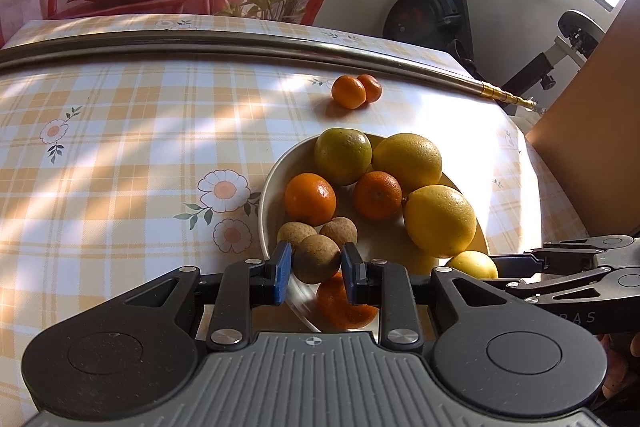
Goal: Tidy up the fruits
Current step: 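Lower the apple and kiwi into the plate and open both tools, then grasp a mandarin with the left tool while the right tool moves to the other mandarin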
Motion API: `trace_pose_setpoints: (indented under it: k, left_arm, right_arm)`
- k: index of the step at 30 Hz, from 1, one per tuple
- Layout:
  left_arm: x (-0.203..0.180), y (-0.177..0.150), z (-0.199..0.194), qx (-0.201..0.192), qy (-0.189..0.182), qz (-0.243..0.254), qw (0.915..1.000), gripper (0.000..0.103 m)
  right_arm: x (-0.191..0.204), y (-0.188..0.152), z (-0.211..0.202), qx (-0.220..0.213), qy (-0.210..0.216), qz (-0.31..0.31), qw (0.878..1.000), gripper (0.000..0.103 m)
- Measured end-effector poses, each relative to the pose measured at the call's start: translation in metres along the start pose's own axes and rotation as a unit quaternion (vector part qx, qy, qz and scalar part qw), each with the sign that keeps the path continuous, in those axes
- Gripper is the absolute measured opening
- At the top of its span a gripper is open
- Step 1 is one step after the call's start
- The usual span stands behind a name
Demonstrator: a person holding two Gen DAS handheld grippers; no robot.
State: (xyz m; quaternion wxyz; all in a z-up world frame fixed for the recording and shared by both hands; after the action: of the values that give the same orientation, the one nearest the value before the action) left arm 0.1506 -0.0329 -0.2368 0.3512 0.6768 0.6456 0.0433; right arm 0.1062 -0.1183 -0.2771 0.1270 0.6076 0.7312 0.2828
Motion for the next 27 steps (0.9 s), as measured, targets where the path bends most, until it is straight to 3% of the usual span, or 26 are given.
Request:
trace_pose_setpoints:
  k: [5, 12, 27]
  left_arm:
    - [0.002, 0.003, -0.01, -0.014, 0.005, -0.001, 0.9999, 0.028]
    - [0.005, 0.014, -0.024, -0.053, 0.016, -0.005, 0.9984, 0.028]
    - [0.027, 0.104, -0.079, -0.168, 0.071, -0.016, 0.9832, 0.028]
  right_arm:
    - [0.0, 0.004, -0.009, -0.008, -0.003, 0.004, 1.0, 0.044]
    - [-0.013, 0.032, -0.037, -0.057, -0.021, 0.005, 0.998, 0.044]
    - [-0.07, 0.106, -0.081, -0.163, -0.111, 0.008, 0.98, 0.043]
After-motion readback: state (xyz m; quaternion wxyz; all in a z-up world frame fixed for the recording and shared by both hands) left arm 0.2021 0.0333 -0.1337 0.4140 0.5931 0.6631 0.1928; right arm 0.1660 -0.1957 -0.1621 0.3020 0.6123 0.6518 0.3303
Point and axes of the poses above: each gripper's, at about its wrist camera, not at the fingertips, and z roughly the way its jaws point, x to its left, y to its top, the point moved 10 cm from there along z, roughly the way its jaws point, and after that the axes turned 12 degrees about -z, right-handed, at the moved point
